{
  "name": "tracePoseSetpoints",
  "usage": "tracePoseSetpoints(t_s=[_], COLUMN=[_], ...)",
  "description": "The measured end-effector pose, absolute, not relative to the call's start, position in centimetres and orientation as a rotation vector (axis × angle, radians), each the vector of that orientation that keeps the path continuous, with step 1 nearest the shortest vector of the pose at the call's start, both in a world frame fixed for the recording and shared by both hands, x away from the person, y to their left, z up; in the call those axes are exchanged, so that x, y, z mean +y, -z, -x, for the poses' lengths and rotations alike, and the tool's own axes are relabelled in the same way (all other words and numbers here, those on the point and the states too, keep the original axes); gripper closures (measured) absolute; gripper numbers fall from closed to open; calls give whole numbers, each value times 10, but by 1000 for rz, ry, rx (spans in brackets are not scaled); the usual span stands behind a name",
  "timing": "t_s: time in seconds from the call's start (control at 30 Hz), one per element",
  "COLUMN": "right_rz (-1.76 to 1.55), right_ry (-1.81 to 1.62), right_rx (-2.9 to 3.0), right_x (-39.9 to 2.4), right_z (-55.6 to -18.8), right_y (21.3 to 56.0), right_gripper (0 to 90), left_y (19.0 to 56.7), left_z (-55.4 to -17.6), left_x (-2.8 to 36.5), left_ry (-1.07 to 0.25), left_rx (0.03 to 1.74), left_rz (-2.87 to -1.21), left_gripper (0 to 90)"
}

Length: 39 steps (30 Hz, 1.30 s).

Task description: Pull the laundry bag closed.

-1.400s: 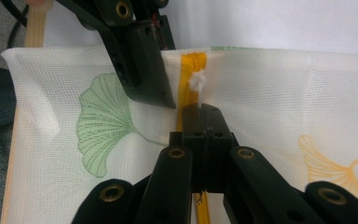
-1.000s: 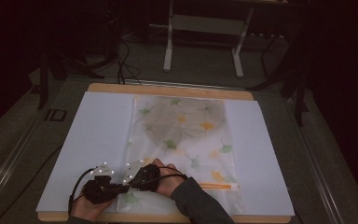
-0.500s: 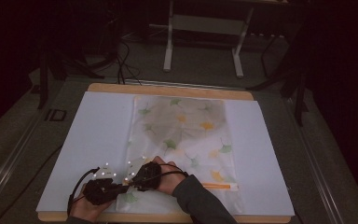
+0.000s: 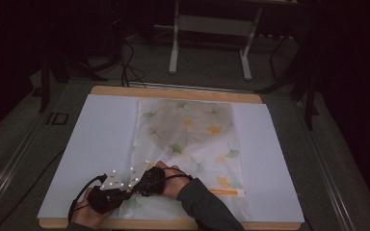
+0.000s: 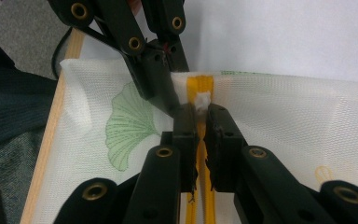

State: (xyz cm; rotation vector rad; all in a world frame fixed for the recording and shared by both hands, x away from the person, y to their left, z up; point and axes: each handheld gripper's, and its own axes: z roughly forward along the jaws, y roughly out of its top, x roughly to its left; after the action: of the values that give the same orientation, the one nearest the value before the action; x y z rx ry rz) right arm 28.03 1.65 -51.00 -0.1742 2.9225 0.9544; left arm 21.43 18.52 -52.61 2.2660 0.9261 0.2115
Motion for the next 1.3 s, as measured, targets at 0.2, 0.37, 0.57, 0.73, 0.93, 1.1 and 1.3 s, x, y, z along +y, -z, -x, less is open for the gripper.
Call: tracePoseSetpoints(t_s=[0.2, 0.37, 0.57, 0.73, 0.93, 1.1, 1.3], right_rz=[149, 114, 127, 115, 118, 149, 204], right_ry=[-974, -956, -959, -985, -996, -984, -961], right_rx=[2934, 2938, 2942, 2945, 2944, 2942, 2937], right_x=[15, 14, 15, 12, 14, 14, 18], right_z=[-282, -283, -283, -286, -286, -286, -285], right_y=[511, 510, 510, 510, 513, 513, 514], right_gripper=[851, 900, 812, 760, 764, 774, 832], left_y=[526, 526, 526, 527, 527, 527, 528], left_z=[-214, -215, -214, -215, -214, -214, -215], left_x=[186, 188, 187, 188, 186, 185, 185], left_ry=[-207, -196, -203, -198, -231, -262, -273], left_rx=[925, 926, 917, 897, 854, 806, 782], left_rz=[-2253, -2245, -2247, -2258, -2285, -2315, -2337], left_gripper=[883, 883, 882, 874, 866, 876, 877])
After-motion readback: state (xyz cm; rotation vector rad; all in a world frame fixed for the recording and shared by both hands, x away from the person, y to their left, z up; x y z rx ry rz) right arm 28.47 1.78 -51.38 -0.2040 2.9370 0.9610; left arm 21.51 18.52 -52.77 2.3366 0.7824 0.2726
